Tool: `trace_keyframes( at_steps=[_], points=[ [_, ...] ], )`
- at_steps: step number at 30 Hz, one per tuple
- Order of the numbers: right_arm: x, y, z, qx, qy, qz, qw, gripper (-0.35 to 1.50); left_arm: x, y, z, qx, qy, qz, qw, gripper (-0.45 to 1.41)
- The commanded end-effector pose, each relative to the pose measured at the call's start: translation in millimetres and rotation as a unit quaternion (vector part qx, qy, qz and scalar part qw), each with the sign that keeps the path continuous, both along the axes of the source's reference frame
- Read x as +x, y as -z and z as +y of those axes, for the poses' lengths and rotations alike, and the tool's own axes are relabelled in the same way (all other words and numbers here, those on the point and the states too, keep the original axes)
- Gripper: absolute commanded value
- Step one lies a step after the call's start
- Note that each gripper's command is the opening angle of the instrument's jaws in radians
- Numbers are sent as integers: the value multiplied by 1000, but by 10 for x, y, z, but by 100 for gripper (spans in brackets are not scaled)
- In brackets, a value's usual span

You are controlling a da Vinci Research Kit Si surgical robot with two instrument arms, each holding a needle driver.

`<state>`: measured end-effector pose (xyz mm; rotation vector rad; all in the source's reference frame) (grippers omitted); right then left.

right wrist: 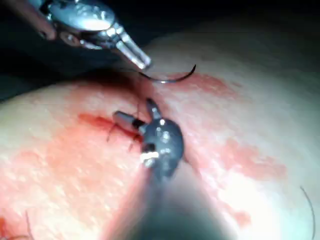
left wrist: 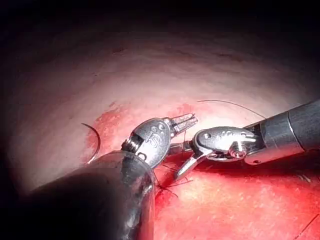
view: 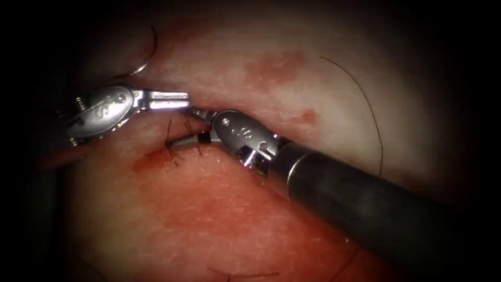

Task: Wound Closure

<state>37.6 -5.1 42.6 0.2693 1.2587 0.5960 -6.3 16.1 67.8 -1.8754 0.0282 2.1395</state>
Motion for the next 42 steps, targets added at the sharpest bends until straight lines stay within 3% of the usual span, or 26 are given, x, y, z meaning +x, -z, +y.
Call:
trace_keyframes(
  at_steps=[1,13,17,20,22,23,34,35,36,39,42],
  points=[
    [12,1,2,-1,0,2,1000,123,-7,-7,2,0,-1,1,1000,-45],
    [33,-16,0,-9,1,11,1000,123,-10,-4,0,-1,-3,-1,1000,-45],
    [34,-13,-5,-10,3,12,1000,94,-12,-4,-1,-1,-2,-1,1000,-45],
    [35,-12,-6,-11,2,13,1000,51,-12,-3,-1,-1,-2,-1,1000,-45],
    [35,-12,-6,-11,2,13,1000,-18,-12,-3,-1,-1,-2,-1,1000,-45],
    [35,-12,-6,-11,2,13,1000,-35,-12,-2,-2,-1,-2,-1,1000,-45],
    [33,-10,-3,-20,3,21,1000,-35,-11,1,-3,-1,-4,-2,1000,-45],
    [30,-10,-4,-26,-1,39,999,32,-9,2,-3,0,-4,-3,1000,-45],
    [28,-9,-5,-29,-5,44,999,74,-7,3,-3,0,-5,-3,1000,-45],
    [9,2,-5,-46,-9,45,998,125,7,5,-7,0,-8,-2,1000,-45],
    [-13,18,-2,-49,-14,48,998,130,25,6,-16,-1,-6,9,1000,-45]
  ],
)
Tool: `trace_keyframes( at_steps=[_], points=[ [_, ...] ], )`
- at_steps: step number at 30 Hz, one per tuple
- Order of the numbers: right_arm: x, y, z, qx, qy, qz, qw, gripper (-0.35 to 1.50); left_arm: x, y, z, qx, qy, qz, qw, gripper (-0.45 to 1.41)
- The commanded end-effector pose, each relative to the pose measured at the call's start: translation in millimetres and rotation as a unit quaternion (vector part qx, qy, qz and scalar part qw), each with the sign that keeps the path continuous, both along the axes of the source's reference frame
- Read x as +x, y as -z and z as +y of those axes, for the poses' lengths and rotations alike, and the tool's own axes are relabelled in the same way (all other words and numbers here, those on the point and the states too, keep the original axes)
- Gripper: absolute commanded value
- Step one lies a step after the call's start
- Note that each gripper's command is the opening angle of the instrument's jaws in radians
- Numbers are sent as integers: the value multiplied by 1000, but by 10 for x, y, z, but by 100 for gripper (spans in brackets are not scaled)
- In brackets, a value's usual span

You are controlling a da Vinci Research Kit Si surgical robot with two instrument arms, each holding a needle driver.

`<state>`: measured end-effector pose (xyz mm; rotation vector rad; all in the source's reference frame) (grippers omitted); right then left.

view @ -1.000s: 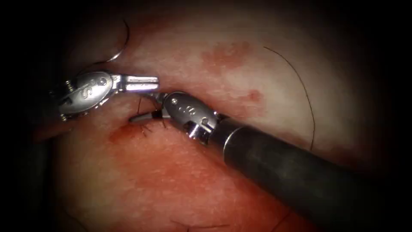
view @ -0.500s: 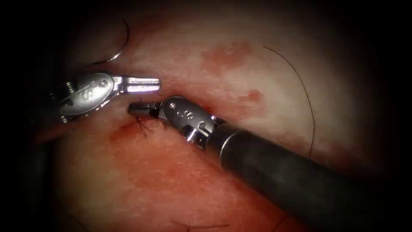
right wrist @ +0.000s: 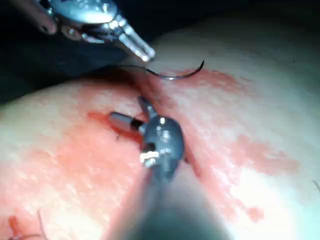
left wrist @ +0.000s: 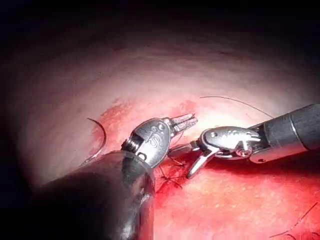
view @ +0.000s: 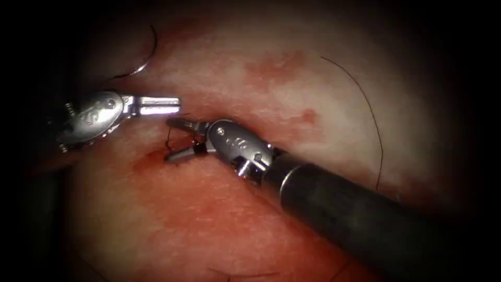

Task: Wound Closure

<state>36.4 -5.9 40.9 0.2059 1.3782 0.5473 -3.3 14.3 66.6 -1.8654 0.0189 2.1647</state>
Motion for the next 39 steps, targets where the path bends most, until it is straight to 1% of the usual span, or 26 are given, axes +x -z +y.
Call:
trace_keyframes(
  at_steps=[1,5,6,7,9,10,12,15,17,19,20,21,22,23,24,25,26,27,30,32,33,34,36,37,38,39],
  points=[
    [-9,6,6,-8,-7,2,1000,130,3,-7,-2,-1,3,8,1000,-45],
    [-41,29,13,-18,-27,6,999,131,27,-12,-16,-8,11,32,999,-45],
    [-53,36,14,-23,-34,8,999,131,38,-16,-21,-4,18,45,999,-45],
    [-59,39,14,-26,-37,9,999,131,43,-18,-23,-1,23,54,998,-45],
    [-69,43,12,-27,-40,12,999,131,54,-22,-29,1,36,82,996,-45],
    [-77,43,9,-27,-42,6,999,131,62,-26,-35,9,41,107,993,-45],
    [-82,40,6,-28,-45,2,999,131,68,-31,-42,18,37,140,989,-45],
    [-87,35,3,-31,-47,-2,998,131,70,-41,-49,39,25,161,986,-45],
    [-88,31,0,-33,-49,-5,998,131,71,-51,-50,37,26,172,984,-45],
    [-88,27,-4,-36,-49,-5,998,131,78,-84,-54,41,27,203,978,-45],
    [-87,26,-5,-36,-49,-5,998,131,80,-92,-57,47,29,213,976,-45],
    [-87,26,-6,-37,-49,-5,998,131,85,-108,-63,67,29,232,970,-45],
    [-88,26,-7,-37,-48,-6,998,131,87,-115,-67,82,30,237,968,-45],
    [-88,26,-8,-37,-48,-6,998,131,89,-121,-70,98,31,238,966,-42],
    [-88,26,-8,-37,-47,-6,998,131,92,-128,-74,121,37,242,962,0],
    [-89,25,-9,-37,-46,-6,998,131,94,-133,-77,134,43,242,960,22],
    [-90,25,-10,-38,-46,-6,998,130,99,-139,-80,158,56,239,956,49],
    [-91,25,-11,-37,-45,-8,998,130,106,-142,-81,167,60,236,956,73],
    [-92,24,-13,-38,-45,-8,998,130,115,-140,-79,170,62,238,954,89],
    [-91,23,-14,-39,-44,-9,998,130,116,-134,-77,174,65,242,952,93],
    [-91,22,-16,-40,-44,-9,998,130,112,-124,-69,179,74,239,951,93],
    [-91,22,-18,-40,-44,-9,998,130,107,-111,-58,186,94,215,954,93],
    [-91,21,-19,-41,-44,-9,998,128,104,-98,-47,192,114,183,958,84],
    [-91,20,-20,-42,-44,-9,998,128,102,-92,-41,195,121,166,959,78],
    [-91,20,-20,-42,-44,-9,998,128,100,-85,-32,199,130,151,960,66],
    [-91,20,-20,-41,-43,-12,998,126,98,-79,-26,201,138,143,959,61]
  ],
)
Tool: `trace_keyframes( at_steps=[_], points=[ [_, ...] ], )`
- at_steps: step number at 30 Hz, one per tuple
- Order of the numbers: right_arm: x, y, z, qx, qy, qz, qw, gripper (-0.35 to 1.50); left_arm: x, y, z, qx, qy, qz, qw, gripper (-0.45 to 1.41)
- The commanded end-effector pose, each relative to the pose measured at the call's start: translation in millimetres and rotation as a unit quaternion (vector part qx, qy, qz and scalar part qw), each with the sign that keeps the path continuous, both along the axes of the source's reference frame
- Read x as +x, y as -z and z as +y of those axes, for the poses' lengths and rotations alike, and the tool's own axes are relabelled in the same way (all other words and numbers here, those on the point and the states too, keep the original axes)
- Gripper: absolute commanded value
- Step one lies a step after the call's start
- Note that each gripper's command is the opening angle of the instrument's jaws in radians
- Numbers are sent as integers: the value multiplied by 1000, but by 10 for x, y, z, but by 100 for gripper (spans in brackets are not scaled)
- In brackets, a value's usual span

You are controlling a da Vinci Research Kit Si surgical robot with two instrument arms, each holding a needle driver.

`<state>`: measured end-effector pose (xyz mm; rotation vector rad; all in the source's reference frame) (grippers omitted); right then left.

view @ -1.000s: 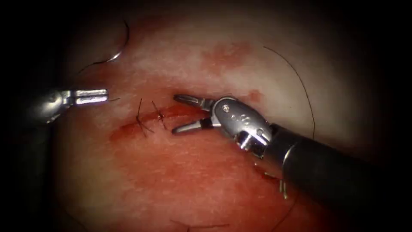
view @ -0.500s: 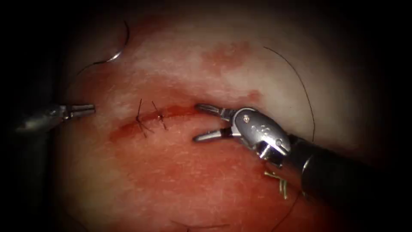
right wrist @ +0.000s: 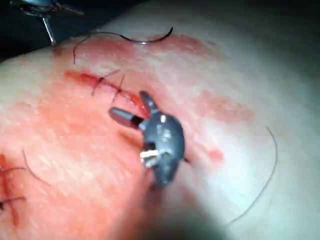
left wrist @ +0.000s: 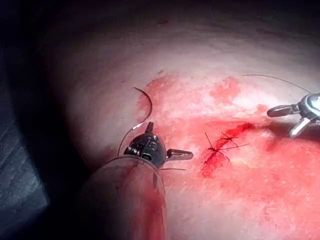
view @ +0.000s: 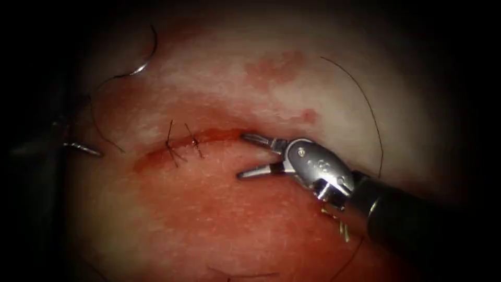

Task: Wound Closure

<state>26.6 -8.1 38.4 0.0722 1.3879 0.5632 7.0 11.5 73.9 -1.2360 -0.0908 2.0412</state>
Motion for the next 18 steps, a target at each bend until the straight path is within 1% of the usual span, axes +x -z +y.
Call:
trace_keyframes(
  at_steps=[1,3,5,7,9,12,14,15,18],
  points=[
    [8,-5,3,1,1,-2,1000,126,-7,-2,9,1,7,-4,1000,56],
    [8,-5,3,2,1,-8,1000,125,-13,4,23,4,21,-6,1000,42],
    [8,-4,3,4,3,-13,1000,125,-19,3,33,7,36,11,999,39],
    [10,-1,3,6,5,-19,1000,125,-26,-7,46,10,55,33,998,36],
    [13,1,2,6,10,-28,1000,125,-31,-25,61,18,80,55,995,31],
    [18,4,0,13,9,-33,999,125,-37,-51,83,31,115,82,990,29],
    [20,4,0,14,8,-35,999,125,-40,-62,90,42,120,92,988,29],
    [21,4,-1,14,7,-36,999,125,-45,-73,99,58,119,103,986,26],
    [23,3,-1,14,7,-38,999,125,-51,-88,111,63,123,125,983,26]
  ],
)
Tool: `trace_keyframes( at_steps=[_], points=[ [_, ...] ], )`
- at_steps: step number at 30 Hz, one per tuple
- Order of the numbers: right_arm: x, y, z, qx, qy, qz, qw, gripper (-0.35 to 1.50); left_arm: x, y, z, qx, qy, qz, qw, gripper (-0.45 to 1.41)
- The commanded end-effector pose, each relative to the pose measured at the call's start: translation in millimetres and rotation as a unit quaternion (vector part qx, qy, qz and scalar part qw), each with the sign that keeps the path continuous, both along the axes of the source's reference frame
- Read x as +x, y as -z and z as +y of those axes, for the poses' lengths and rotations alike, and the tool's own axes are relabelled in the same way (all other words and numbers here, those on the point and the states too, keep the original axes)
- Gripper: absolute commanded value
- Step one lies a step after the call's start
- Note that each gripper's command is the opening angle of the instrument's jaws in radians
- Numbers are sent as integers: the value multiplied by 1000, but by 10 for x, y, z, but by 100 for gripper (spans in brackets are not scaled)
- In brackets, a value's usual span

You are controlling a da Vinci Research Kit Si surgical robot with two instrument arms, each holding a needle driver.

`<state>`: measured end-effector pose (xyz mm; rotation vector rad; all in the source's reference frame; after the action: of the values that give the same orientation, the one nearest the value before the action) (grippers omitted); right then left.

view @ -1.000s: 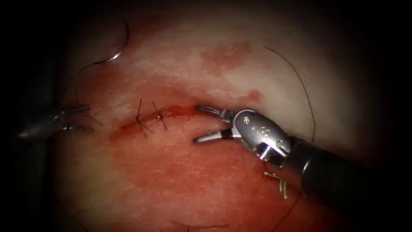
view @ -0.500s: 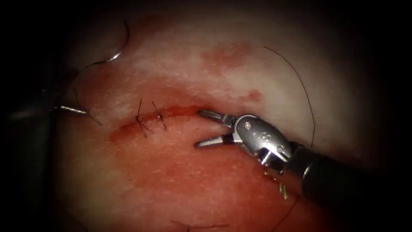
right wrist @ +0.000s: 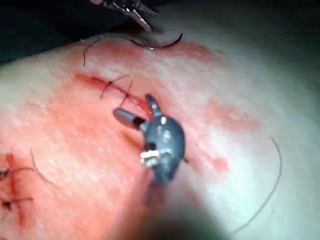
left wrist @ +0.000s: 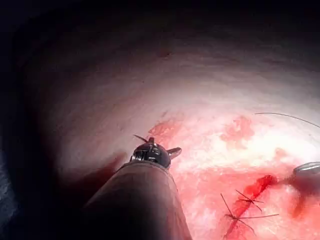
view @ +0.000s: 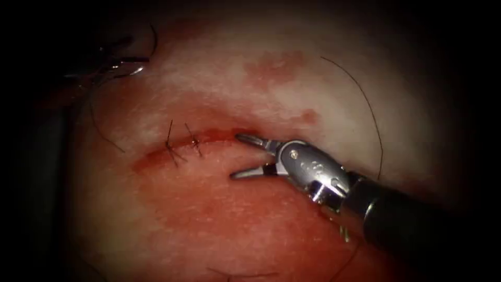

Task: Wound Closure

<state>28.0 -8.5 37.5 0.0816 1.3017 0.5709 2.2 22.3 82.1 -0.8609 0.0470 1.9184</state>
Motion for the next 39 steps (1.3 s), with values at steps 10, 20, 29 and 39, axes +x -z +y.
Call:
trace_keyframes(
  at_steps=[10,20,29,39],
  points=[
    [16,-8,1,0,4,-5,1000,125,-25,-46,11,54,-15,54,997,31],
    [17,-9,-1,0,4,-9,1000,123,-25,-77,22,64,-14,66,996,74],
    [18,-10,-2,-1,3,-10,1000,123,-24,-97,20,83,-5,63,995,57],
    [20,-10,-5,-1,5,-12,1000,123,-41,-102,28,105,-3,27,994,14]
  ],
)
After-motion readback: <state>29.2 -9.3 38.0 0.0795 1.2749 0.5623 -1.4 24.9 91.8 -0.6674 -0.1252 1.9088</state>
